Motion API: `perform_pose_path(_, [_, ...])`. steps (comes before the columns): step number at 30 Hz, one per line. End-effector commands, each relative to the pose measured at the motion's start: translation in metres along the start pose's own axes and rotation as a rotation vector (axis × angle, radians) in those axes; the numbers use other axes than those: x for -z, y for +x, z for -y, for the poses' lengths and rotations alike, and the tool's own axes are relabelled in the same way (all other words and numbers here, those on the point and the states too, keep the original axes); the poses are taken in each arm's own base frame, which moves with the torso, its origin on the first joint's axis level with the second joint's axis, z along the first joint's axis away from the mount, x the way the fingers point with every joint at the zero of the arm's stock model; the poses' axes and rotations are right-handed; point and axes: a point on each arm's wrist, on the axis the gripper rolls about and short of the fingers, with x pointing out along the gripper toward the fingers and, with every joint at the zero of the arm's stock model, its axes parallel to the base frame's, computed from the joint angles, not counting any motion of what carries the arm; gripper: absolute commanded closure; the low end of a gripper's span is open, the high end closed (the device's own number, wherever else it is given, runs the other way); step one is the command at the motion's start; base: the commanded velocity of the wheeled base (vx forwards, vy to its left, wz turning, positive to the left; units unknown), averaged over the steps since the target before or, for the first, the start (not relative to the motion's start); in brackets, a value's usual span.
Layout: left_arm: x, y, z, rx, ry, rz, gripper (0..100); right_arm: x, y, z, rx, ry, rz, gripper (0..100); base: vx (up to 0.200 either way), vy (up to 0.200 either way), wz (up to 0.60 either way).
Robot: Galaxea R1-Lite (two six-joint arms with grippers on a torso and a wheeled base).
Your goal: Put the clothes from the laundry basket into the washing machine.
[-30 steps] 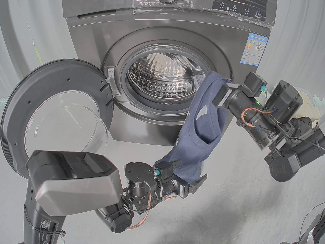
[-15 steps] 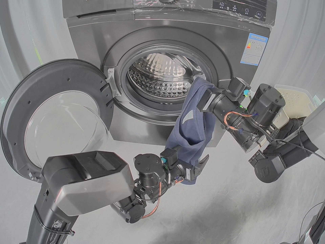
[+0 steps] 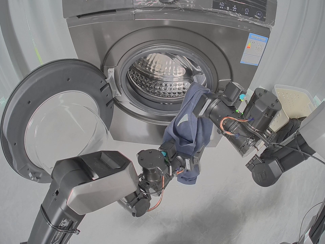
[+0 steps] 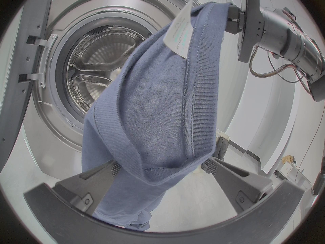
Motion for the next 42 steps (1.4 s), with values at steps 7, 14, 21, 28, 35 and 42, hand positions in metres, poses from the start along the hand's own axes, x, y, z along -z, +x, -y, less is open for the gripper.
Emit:
perform_pose_path(7, [-0.002,0.001,-0.013,-0.043,0.002,0.008,100,0.004,-0.003,0.002,0.007,-0.005,-0.016,100,0.000,0.000,0.00])
perform_pose_path(14, [-0.010,-0.005,-0.009,-0.042,0.001,0.004,100,0.004,-0.005,0.008,0.022,-0.011,-0.025,100,0.000,0.000,0.00])
perform_pose_path(21, [-0.046,-0.044,-0.007,-0.029,0.010,-0.047,100,-0.001,-0.008,0.022,0.057,-0.014,-0.018,100,0.000,0.000,0.00])
perform_pose_path(28, [-0.100,-0.110,-0.027,-0.019,0.019,-0.080,100,-0.026,-0.043,0.020,0.040,-0.020,-0.033,100,0.000,0.000,0.00])
perform_pose_path(35, [-0.148,-0.150,-0.050,-0.051,0.024,0.006,100,-0.039,-0.087,0.016,-0.042,-0.024,-0.074,100,0.000,0.000,0.00])
perform_pose_path(42, [-0.189,-0.145,-0.060,-0.062,0.051,0.168,100,-0.038,-0.089,0.018,-0.039,-0.048,-0.082,100,0.000,0.000,0.00])
